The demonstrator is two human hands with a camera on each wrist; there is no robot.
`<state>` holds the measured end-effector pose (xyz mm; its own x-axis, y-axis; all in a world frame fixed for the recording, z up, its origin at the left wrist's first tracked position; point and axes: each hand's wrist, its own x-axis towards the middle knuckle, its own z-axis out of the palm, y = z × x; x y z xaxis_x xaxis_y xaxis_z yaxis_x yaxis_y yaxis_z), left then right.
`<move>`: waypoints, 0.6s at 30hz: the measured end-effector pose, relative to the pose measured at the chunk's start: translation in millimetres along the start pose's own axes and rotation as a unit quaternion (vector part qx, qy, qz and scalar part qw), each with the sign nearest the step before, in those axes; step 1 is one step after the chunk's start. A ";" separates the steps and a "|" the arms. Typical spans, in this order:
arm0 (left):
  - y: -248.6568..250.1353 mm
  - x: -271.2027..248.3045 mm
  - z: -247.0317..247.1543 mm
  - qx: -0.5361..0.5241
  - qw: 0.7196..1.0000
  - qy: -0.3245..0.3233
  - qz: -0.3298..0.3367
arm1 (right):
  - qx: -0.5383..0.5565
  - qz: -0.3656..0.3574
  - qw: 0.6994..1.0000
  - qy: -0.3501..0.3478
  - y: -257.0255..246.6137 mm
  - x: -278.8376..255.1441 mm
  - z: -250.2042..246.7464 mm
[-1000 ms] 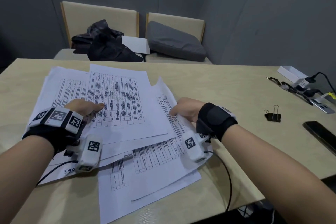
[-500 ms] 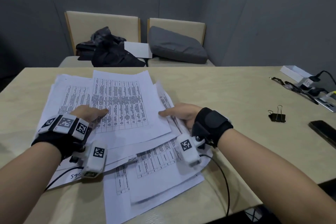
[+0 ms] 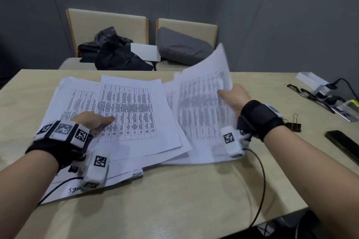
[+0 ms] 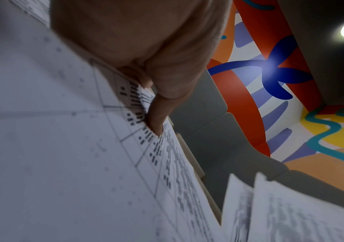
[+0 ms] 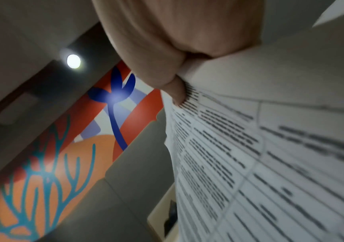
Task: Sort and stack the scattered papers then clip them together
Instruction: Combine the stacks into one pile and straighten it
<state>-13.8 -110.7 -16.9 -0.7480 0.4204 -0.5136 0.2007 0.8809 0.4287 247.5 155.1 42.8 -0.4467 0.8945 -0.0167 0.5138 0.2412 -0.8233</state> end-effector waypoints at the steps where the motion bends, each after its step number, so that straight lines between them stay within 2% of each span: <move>1: 0.4 0.1 0.0 -0.004 1.000 0.004 0.000 | 0.040 -0.014 0.998 0.041 -2.4 0.9 -11.2; 3: 1.1 1.0 -0.5 -0.017 1.000 0.004 -0.001 | 0.133 -0.041 0.986 0.096 -8.2 6.6 -30.6; 5: 2.9 -0.1 -1.9 -0.028 1.000 0.002 -0.001 | 0.249 -0.036 0.962 0.103 -15.3 10.2 -46.2; 8: 8.9 -5.4 -0.9 -0.046 0.999 0.017 0.007 | 0.443 -0.009 0.896 0.021 -21.9 10.7 -55.2; 10: 13.5 -12.6 0.9 -0.028 0.999 0.046 0.007 | 0.489 0.000 0.871 -0.035 -23.0 9.3 -48.2; 13: 14.7 -19.6 0.0 -0.017 0.998 0.061 0.022 | 0.485 0.015 0.873 -0.038 -18.6 10.7 -24.9; 16: 15.9 -20.8 1.2 -0.028 0.999 0.038 0.018 | 0.464 0.052 0.884 -0.007 -7.9 13.8 -7.1; 18: 17.5 -22.5 0.9 -0.036 0.998 0.044 0.031 | 0.408 0.079 0.909 -0.026 -2.4 11.9 3.5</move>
<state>7.1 -104.5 1.5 -0.7883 0.4509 -0.4188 0.2050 0.8341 0.5122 238.4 163.9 42.6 -0.4592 0.8696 -0.1813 -0.1294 -0.2673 -0.9549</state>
